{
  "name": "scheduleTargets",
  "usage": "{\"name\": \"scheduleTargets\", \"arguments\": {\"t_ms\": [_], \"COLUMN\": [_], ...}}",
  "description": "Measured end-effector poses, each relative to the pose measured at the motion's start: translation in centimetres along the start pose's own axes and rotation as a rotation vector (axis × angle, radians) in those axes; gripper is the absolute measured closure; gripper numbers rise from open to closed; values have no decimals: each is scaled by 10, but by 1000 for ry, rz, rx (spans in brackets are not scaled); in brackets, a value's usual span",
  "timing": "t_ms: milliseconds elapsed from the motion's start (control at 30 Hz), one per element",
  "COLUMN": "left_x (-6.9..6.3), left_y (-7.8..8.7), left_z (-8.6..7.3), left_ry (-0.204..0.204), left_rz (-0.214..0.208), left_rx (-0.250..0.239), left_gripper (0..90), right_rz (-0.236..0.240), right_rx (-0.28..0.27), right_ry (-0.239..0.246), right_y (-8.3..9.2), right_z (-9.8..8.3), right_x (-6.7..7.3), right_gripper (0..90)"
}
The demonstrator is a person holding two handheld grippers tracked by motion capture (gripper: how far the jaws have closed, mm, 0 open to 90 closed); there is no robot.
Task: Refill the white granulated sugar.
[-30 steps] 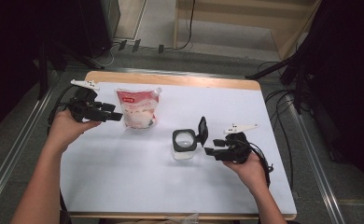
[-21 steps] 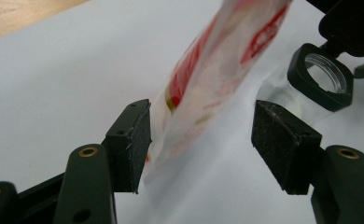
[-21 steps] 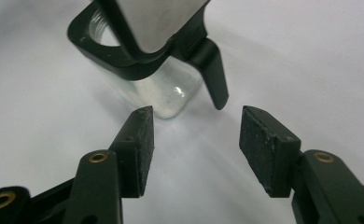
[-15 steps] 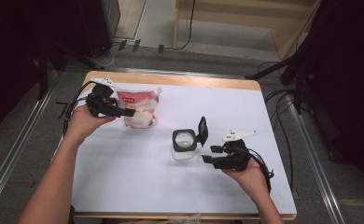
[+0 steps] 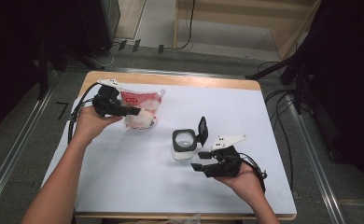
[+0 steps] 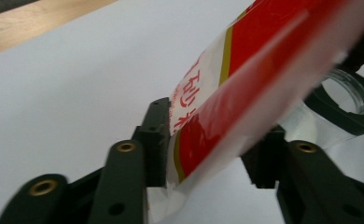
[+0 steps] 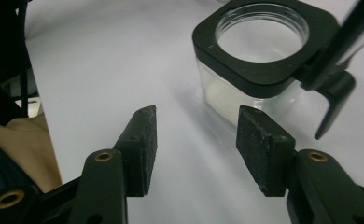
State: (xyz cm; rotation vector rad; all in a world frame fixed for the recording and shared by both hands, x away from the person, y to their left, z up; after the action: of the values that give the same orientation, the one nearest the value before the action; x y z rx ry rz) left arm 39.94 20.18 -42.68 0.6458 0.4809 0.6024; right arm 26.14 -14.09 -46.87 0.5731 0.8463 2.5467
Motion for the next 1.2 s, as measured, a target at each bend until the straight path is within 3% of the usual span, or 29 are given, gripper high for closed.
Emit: {"name": "scheduleTargets", "arguments": {"t_ms": [33,233,367,500,633,900,1033,1200], "left_x": [-1,-8,-10,-12,-18,-42,-49,-56], "left_y": [0,1,1,8,20,44,54,64], "left_z": [0,1,3,6,10,20,22,22], "left_ry": [-4,-21,30,55,71,25,6,4], "left_rz": [-11,18,16,1,-43,-49,-51,-53], "left_rx": [4,32,33,17,-1,-7,-14,-23], "left_gripper": [683,864,899,900,900,900,900,900], "right_rz": [9,48,58,67,64,46,56,62], "right_rx": [3,28,40,42,35,15,17,12], "right_ry": [0,10,25,30,45,52,22,55], "right_y": [-1,-8,-14,-19,-23,-37,-46,-59], "right_z": [0,3,6,10,14,27,36,44], "right_x": [1,12,20,29,35,43,48,53], "right_gripper": [503,524,527,527,527,519,517,506]}}
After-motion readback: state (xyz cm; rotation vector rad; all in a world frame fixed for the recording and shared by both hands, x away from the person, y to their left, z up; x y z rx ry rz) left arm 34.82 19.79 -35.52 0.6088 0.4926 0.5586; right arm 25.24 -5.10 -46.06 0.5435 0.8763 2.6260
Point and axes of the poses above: each handheld gripper's, and its own axes: y roughly backward along the jaws, z roughly out of its top, x roughly to its left, the point moved 3 cm from there along -y, roughly forward along the jaws, and after that the axes turned 1 degree about z, right-handed, at the moved point
